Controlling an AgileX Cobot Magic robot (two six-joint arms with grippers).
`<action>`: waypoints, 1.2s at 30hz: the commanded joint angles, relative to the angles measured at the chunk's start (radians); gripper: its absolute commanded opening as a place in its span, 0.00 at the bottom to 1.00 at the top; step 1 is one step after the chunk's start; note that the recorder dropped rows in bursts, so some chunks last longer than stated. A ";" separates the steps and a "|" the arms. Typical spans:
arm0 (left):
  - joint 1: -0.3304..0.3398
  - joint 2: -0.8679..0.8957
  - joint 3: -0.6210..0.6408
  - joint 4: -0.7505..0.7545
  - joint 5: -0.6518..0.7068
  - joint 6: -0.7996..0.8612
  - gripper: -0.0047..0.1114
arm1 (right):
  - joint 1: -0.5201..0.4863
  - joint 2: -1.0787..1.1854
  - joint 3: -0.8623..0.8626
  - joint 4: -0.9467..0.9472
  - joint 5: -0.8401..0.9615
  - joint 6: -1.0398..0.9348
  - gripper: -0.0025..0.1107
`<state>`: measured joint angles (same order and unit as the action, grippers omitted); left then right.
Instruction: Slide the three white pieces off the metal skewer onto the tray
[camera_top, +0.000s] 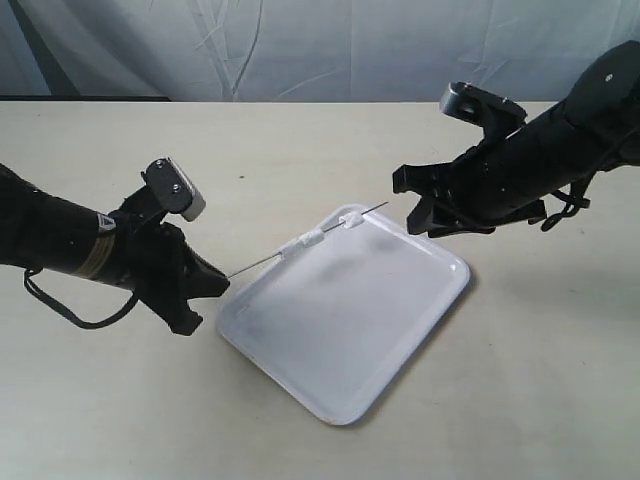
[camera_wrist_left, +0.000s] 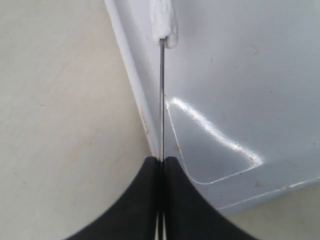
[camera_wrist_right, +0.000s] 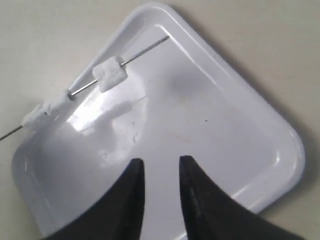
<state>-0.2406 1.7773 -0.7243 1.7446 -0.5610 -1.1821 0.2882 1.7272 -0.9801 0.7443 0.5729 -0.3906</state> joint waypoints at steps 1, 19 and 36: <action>-0.002 -0.031 0.031 0.000 -0.058 -0.052 0.04 | 0.002 0.023 -0.008 0.196 -0.012 -0.044 0.32; -0.002 -0.078 0.066 0.000 -0.132 -0.249 0.04 | 0.002 0.097 0.032 0.615 0.051 -0.264 0.32; -0.002 -0.078 0.066 0.000 -0.182 -0.249 0.04 | 0.006 0.193 0.032 0.775 0.068 -0.381 0.32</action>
<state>-0.2406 1.7073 -0.6604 1.7468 -0.7290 -1.4276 0.2940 1.9115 -0.9517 1.4975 0.6342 -0.7440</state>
